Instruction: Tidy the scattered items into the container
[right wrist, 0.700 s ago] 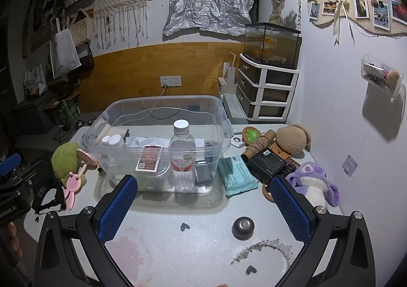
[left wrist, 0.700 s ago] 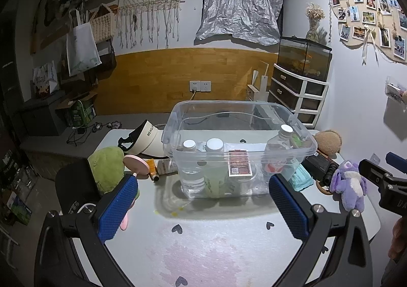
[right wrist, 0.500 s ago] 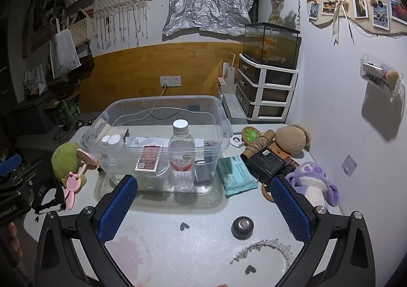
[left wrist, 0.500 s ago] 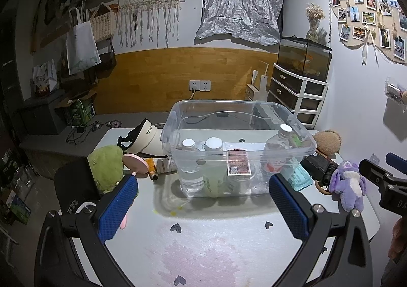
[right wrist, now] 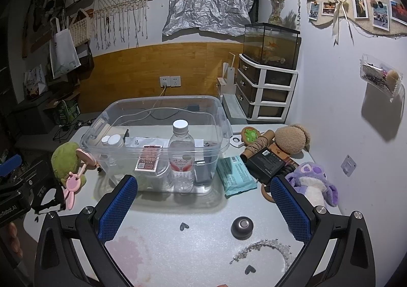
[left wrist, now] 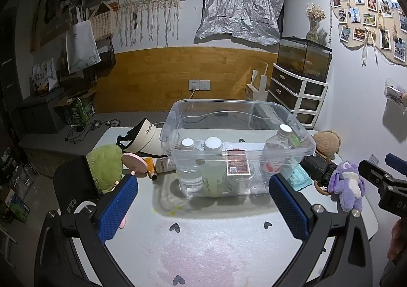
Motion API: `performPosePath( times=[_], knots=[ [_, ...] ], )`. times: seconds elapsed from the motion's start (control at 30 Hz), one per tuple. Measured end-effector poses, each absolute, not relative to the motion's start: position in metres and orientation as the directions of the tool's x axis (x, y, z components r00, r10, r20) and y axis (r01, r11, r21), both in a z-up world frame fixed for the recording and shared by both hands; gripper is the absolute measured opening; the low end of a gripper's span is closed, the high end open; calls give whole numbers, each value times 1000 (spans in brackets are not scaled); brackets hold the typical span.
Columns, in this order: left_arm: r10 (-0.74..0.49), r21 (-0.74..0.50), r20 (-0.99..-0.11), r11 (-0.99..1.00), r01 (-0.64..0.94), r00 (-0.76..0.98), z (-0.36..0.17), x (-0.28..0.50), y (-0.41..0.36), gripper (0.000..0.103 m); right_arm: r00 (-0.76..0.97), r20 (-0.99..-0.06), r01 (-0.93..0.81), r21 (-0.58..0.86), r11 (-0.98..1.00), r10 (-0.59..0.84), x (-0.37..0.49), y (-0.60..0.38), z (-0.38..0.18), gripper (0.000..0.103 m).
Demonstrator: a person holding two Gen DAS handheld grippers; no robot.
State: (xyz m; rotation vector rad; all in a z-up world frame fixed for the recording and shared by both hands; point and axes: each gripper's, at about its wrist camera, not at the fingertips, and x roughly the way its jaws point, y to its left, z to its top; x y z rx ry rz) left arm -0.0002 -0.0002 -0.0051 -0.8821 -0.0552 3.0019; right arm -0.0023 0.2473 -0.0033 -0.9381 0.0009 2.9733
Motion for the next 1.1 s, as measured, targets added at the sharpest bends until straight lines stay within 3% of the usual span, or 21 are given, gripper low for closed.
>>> performPosePath(
  times=[1.1],
  knots=[
    [39, -39, -559, -999, -21, -829, -17, -23, -9, 103, -791, -611, -17, -7, -1000, 17, -26, 232, -9, 103]
  ],
)
